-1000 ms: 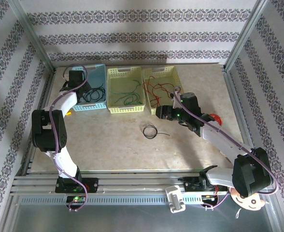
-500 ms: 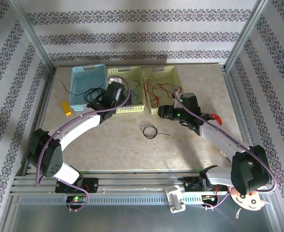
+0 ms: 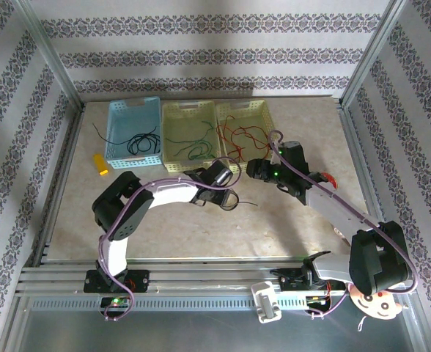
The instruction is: Untangle the cables
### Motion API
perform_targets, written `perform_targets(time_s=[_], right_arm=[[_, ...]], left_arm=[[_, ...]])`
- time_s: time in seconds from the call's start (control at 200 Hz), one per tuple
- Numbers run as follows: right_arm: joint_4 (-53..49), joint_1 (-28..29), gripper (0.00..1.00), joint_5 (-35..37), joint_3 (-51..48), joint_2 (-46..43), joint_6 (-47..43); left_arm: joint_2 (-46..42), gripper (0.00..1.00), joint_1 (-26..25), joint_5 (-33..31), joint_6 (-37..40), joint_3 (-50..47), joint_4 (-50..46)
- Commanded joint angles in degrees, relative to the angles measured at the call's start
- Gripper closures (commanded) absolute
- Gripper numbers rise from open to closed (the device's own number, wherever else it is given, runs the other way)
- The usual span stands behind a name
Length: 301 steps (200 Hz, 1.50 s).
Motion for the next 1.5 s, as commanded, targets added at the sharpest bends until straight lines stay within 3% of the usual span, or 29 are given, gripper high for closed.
perform_targets(time_s=[0.0,0.15,0.2,0.425,0.7,0.74,0.884,0.999,1.129,1.249,1.364,1.499], right_arm=[[-1.5,0.1,0.35,-0.3,-1.5,-1.5,-0.8],[-2.2,0.8,0.35,-0.4,-2.2,-1.3,-1.6],[-2.3,1.0,0.35,-0.5,-2.3,-1.1,-1.7],[-0.6,1.3,0.36,-5.4,-1.9,0.1,-1.8],[0.9,3.2,0.43,-12.9,0.3,3.3,-3.0],[0.7,3.5,0.49,-12.8,0.5,3.3,-3.1],[0.8,3.2,0.86,-10.4,-0.1,3.4,-2.2],[0.9,2.2,1.0,-6.3,-1.1,2.5,-0.7],[0.6,1.0,1.0,-0.4,-2.2,0.2,0.5],[0.4,-0.6,1.0,2.7,-2.9,-1.8,0.8],[0.4,-1.0,1.0,-0.2,-2.5,-2.1,-0.7],[1.0,-0.5,0.91,-6.1,-1.6,-1.7,-1.8]], left_arm=[[2.2,0.59,-0.2,-0.6,-0.7,2.2,-5.1],[1.7,0.93,-0.6,1.1,-0.7,1.7,-3.4],[0.2,1.0,-0.6,0.9,-0.9,1.1,-2.1],[-12.9,1.0,-0.4,5.2,1.4,-5.8,11.0],[-17.9,1.0,-0.3,8.6,-0.2,-7.1,16.1],[-18.1,1.0,-0.3,8.5,-0.4,-7.2,16.4],[-19.5,1.0,-0.1,8.0,-0.8,-8.1,17.7],[-20.6,1.0,0.6,7.5,-1.2,-9.0,17.7],[-21.9,1.0,1.7,7.4,-1.2,-10.4,17.1],[-23.1,1.0,3.5,11.4,-1.9,-12.1,18.6],[-23.8,1.0,5.3,18.9,-2.9,-13.6,22.1],[-23.1,1.0,6.3,28.0,-2.8,-13.2,24.8]])
